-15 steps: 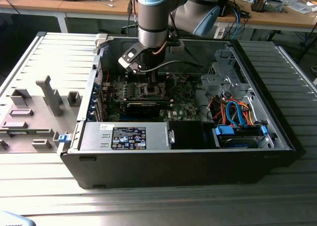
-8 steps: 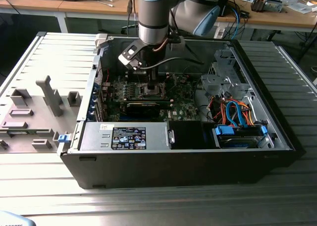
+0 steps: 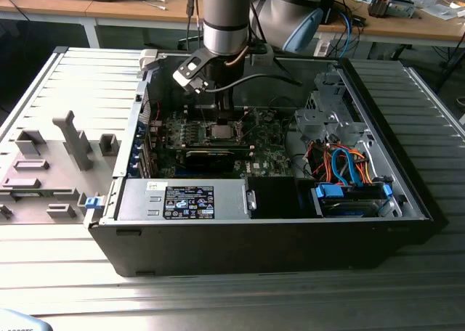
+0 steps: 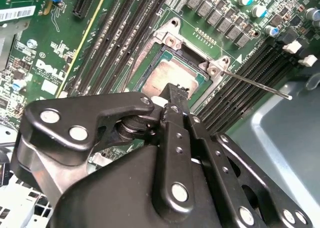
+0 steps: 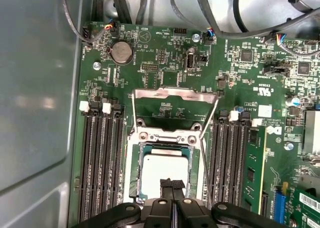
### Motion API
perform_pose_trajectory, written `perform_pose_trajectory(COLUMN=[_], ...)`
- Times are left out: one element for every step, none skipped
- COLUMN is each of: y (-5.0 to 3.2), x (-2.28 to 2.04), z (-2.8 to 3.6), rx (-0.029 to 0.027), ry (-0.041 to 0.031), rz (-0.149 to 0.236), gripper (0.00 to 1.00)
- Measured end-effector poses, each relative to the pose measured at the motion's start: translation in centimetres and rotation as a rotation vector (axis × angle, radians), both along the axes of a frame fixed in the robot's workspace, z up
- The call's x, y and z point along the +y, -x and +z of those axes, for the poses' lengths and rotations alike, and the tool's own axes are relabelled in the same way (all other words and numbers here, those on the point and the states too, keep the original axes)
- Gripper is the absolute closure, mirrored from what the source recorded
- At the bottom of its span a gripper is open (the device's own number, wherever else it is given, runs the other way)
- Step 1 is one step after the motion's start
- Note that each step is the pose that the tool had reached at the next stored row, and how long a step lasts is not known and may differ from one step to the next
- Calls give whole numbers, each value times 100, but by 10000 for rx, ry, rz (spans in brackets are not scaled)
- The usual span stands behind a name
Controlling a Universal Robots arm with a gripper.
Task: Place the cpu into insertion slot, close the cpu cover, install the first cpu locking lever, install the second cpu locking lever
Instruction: 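Place the cpu into insertion slot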
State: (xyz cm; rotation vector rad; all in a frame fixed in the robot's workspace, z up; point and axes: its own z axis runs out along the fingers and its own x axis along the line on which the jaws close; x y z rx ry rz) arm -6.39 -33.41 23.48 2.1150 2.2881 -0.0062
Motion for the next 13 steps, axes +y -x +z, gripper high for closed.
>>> perform_pose_trajectory(y=[0, 0, 0, 0, 0, 0, 0, 0, 0, 0, 0, 0, 0], x=[0, 0, 0, 0, 0, 0, 0, 0, 0, 0, 0, 0, 0], z=[12, 21, 30, 36, 41, 47, 52, 58, 63, 71, 79, 92, 99], rx=[0, 0, 0, 1, 0, 0, 0, 0, 0, 0, 0, 0, 0], ry=[0, 0, 0, 0, 0, 0, -1, 0, 0, 0, 0, 0, 0], rz=[0, 0, 0, 0, 0, 0, 0, 0, 0, 0, 0, 0, 0], gripper=[89, 89, 89, 89, 89, 89, 89, 89, 89, 89, 89, 89, 89])
